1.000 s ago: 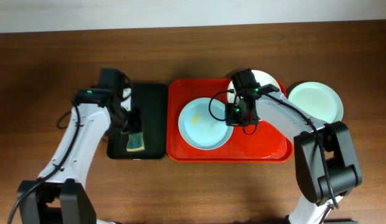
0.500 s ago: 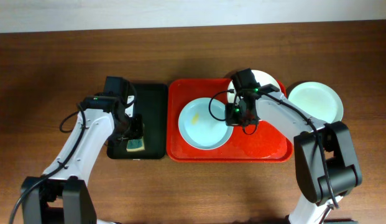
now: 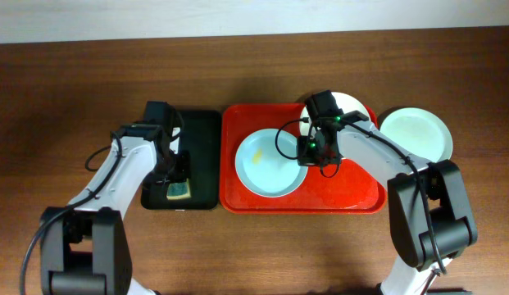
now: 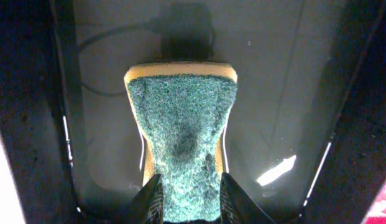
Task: Clean dirty plates on tray and stack at the side
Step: 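Lower the left gripper onto the black tray and grasp the sponge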
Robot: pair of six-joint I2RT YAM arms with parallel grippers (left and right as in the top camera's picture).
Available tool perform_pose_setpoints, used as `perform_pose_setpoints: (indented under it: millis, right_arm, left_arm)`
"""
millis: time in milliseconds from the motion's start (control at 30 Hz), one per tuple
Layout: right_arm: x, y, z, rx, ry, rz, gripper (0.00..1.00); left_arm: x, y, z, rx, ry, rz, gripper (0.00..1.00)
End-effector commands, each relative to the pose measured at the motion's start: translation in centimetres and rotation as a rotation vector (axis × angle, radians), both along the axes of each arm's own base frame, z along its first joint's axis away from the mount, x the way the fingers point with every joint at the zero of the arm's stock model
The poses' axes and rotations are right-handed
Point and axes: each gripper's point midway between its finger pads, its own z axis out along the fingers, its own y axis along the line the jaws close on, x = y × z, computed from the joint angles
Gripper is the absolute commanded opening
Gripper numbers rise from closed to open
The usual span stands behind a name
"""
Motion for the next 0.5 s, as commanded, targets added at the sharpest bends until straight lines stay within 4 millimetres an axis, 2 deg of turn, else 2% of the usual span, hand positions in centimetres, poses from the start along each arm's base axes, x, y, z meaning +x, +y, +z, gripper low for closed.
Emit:
perform_pose_setpoints:
  millis: [0, 200, 467]
  right_arm:
    - [-0.3, -0.3, -0.4, -0.012, 0.011, -0.005, 0.06]
    - [-0.3, -0.3, -0.4, -0.012, 0.011, -0.005, 0.06]
    - [-0.3, -0.3, -0.4, -0.012, 0.011, -0.005, 0.06]
  left_arm:
    - [-0.1, 0.4, -1.4, 0.028, 0.033, -0.009, 0.28]
    - [-0.2, 1.2, -2.5, 0.075, 0.059, -0.007, 0.28]
    - [-0.8, 0.5, -3.1, 0.035, 0.080, -0.010, 0.29]
